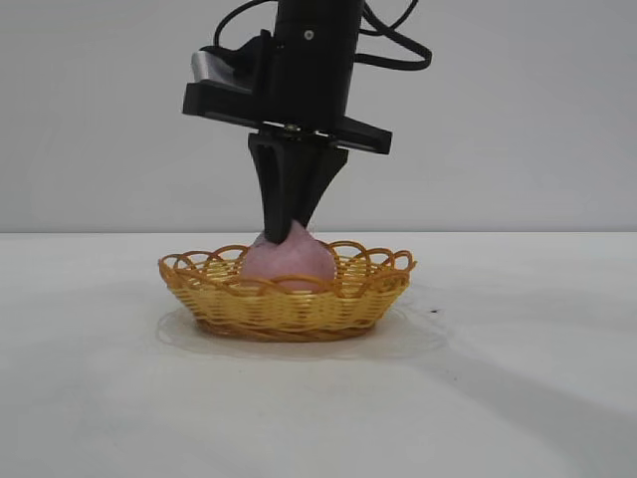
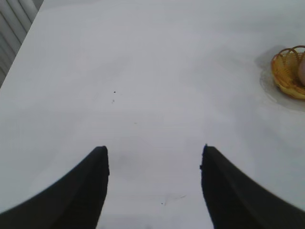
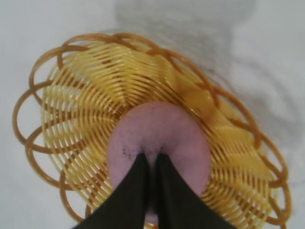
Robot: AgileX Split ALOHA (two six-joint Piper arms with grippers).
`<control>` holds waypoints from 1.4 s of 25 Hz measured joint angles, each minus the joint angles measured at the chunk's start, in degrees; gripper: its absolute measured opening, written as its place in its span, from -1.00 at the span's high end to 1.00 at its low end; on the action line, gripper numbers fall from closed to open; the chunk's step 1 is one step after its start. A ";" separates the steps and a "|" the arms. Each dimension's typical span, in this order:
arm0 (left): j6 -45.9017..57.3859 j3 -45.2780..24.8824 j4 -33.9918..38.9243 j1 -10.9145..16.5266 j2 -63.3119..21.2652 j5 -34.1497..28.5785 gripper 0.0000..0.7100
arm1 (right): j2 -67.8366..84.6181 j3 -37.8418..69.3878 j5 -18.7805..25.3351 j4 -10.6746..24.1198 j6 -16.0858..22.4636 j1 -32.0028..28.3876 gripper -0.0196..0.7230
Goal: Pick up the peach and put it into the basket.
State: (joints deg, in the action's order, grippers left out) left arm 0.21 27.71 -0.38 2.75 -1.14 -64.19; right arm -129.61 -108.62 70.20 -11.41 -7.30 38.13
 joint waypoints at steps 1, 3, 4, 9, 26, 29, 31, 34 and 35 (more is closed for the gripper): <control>0.00 0.00 0.00 0.00 0.00 0.00 -0.19 | 0.00 0.00 0.00 0.13 0.00 0.00 -0.01; 0.00 0.00 0.00 0.00 0.00 0.00 -0.19 | 0.37 0.00 0.00 0.84 0.00 0.00 -0.12; 0.00 0.00 0.00 0.00 0.00 0.00 -0.19 | 0.83 0.00 0.00 1.10 0.00 0.00 -0.08; 0.00 0.00 0.00 0.00 0.00 0.00 -0.19 | 6.62 0.00 0.13 1.23 0.22 -2.02 -0.08; 0.00 0.00 0.00 0.00 0.00 0.00 -0.19 | 4.08 0.00 0.14 3.03 0.30 -36.64 -0.08; 0.00 0.00 0.00 0.00 0.00 0.00 -0.19 | 3.48 0.00 0.14 3.03 0.30 -38.22 -0.08; 0.00 0.00 0.00 0.00 0.00 0.00 -0.19 | 4.16 0.00 0.24 2.62 0.30 -38.84 -0.08; 0.00 0.00 0.00 0.00 0.00 0.00 -0.19 | 6.92 0.00 0.36 1.53 0.30 -38.95 -0.08; 0.00 0.00 0.00 0.00 0.00 0.00 -0.19 | 8.29 0.00 0.36 1.27 0.30 -38.95 -0.08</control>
State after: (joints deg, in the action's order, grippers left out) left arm 0.21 27.71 -0.38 2.75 -1.14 -64.19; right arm -121.32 -108.62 70.56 -10.14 -7.00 -0.81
